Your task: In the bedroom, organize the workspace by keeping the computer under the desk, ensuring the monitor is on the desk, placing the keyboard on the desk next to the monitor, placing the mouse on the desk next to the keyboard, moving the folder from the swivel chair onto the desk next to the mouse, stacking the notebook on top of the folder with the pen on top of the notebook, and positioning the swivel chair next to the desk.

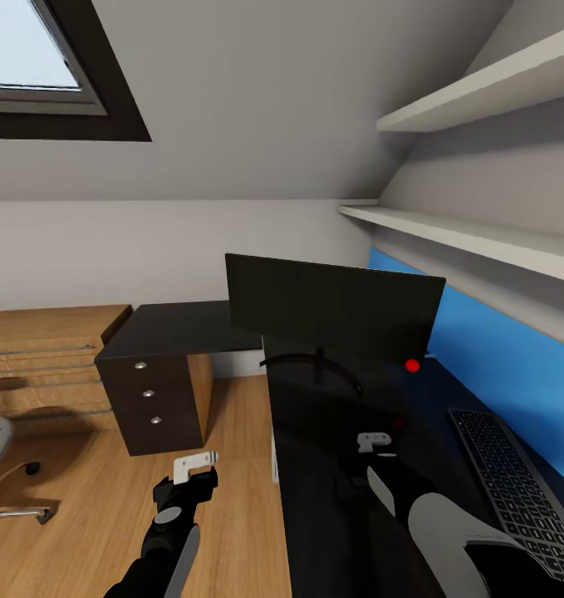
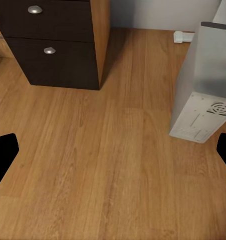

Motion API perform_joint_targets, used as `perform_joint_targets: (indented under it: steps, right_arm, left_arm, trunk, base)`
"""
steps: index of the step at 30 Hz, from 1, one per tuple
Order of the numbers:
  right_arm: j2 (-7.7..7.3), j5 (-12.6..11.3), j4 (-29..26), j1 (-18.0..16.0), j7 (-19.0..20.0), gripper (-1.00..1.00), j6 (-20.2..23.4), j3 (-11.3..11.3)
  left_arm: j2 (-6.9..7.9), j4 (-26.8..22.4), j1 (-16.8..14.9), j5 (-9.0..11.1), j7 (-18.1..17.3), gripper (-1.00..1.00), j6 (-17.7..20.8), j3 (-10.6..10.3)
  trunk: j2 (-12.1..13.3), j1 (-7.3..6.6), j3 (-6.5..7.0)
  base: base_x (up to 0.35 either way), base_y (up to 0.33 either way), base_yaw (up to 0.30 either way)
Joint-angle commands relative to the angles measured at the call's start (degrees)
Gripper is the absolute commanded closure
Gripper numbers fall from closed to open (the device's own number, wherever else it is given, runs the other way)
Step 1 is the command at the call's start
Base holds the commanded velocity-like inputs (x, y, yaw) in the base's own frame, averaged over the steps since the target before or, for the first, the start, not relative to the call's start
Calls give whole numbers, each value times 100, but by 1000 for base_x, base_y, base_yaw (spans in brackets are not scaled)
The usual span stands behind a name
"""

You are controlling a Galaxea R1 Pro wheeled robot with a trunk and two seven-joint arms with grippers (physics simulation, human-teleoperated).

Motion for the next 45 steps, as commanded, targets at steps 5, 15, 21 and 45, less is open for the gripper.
perform_joint_targets:
  steps: [5, 15, 21, 45]
  right_arm:
    - [4, 42, -14, -2, -2, -100, 102, -34]
    - [4, 38, -15, -2, -3, -100, 236, -34]
    - [4, 35, -15, -2, -3, -100, 304, -34]
    - [-17, 31, -15, -2, -12, -100, 444, -39]
  left_arm:
    - [2, -7, -4, 55, 49, -100, 17, -12]
    - [2, -7, -4, 55, 51, -100, 17, -12]
    - [2, -7, -4, 55, 51, -100, 17, -12]
    - [2, -7, -4, 55, 51, -100, 17, -12]
  trunk:
    - [-5, 0, -7]
    - [-5, 0, -7]
    - [-5, 0, -7]
    - [-245, 132, -115]
  base:
    - [0, 0, 0]
    - [0, 0, 0]
    - [0, 0, 0]
    - [0, 0, 0]
